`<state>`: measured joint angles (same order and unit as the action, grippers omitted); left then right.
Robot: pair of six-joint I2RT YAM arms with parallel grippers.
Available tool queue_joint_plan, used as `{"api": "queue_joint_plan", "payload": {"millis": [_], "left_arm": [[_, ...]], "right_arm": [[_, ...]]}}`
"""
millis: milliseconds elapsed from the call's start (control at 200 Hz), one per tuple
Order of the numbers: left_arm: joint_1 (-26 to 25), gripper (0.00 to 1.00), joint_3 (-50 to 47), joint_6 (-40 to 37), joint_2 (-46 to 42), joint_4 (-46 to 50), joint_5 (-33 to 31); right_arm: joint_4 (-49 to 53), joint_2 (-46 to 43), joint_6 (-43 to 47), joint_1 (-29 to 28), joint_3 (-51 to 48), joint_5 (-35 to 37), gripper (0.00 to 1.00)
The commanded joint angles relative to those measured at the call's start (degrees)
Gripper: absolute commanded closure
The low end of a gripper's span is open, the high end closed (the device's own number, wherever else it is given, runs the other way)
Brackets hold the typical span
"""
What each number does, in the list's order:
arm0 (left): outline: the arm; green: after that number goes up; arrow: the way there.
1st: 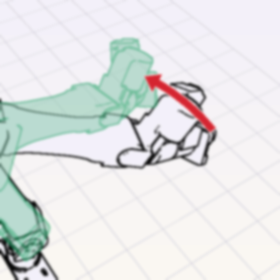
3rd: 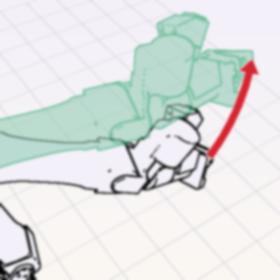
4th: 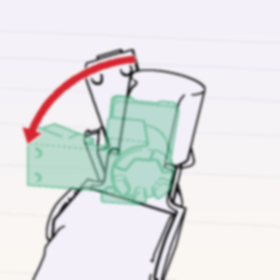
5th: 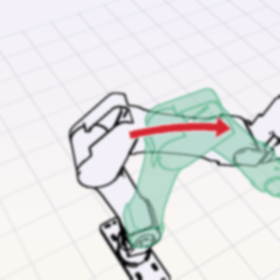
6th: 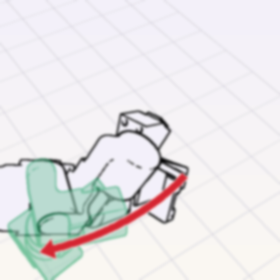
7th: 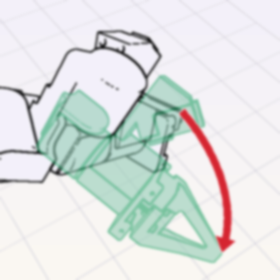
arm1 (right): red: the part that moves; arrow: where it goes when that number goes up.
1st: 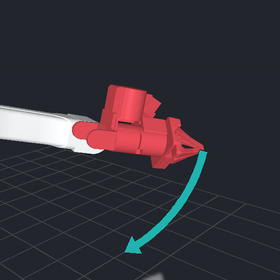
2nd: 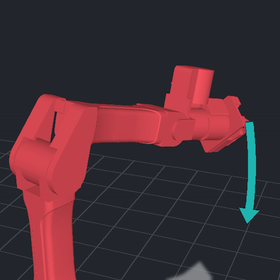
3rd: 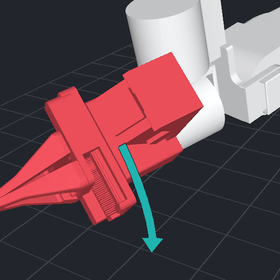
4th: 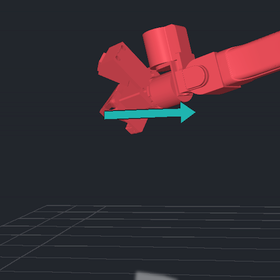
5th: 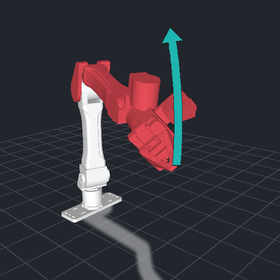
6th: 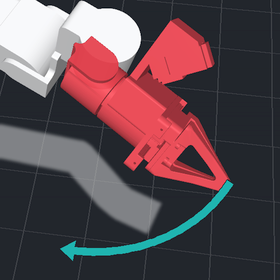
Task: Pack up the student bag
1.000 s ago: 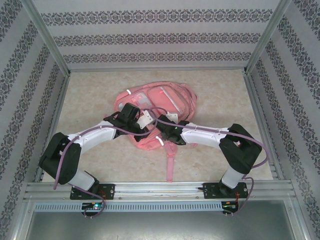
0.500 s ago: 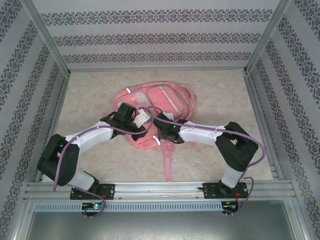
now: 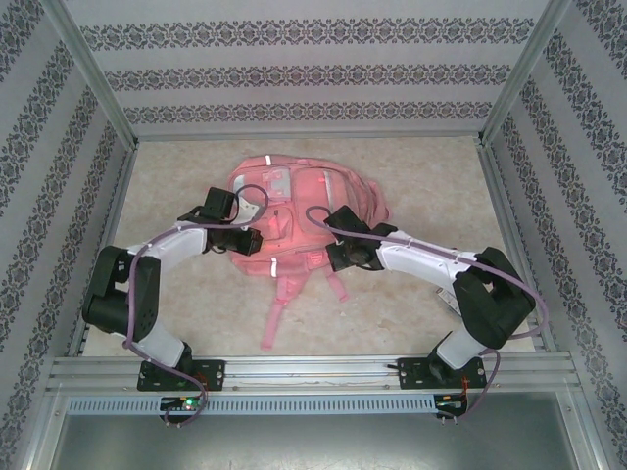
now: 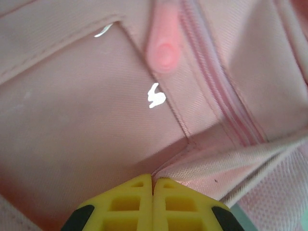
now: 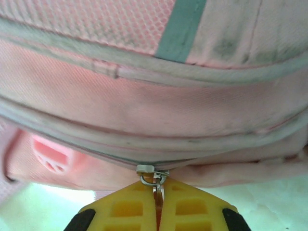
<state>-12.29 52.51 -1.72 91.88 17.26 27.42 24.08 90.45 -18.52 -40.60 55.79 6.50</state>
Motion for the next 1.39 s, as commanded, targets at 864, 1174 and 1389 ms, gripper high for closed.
{"api": "queue_joint_plan", "payload": {"millis": [864, 1174, 1389], "left_arm": [[1.5, 0.53, 0.9, 56.5, -12.9, 13.8, -2.1], [-5.7, 0.51, -2.9, 67.4, -7.0, 0.9, -7.5], [-5.6, 0.61, -2.0, 62.3, -0.9, 2.9, -15.6]], "right_arm": [[-12.5, 5.0, -6.9, -14.9, 4.5, -18.8, 1.00], [-18.3, 6.2, -11.0, -18.9, 4.0, -18.7, 1.00], [-17.5, 5.2, -13.1, -20.4, 2.9, -12.6, 1.00]]}}
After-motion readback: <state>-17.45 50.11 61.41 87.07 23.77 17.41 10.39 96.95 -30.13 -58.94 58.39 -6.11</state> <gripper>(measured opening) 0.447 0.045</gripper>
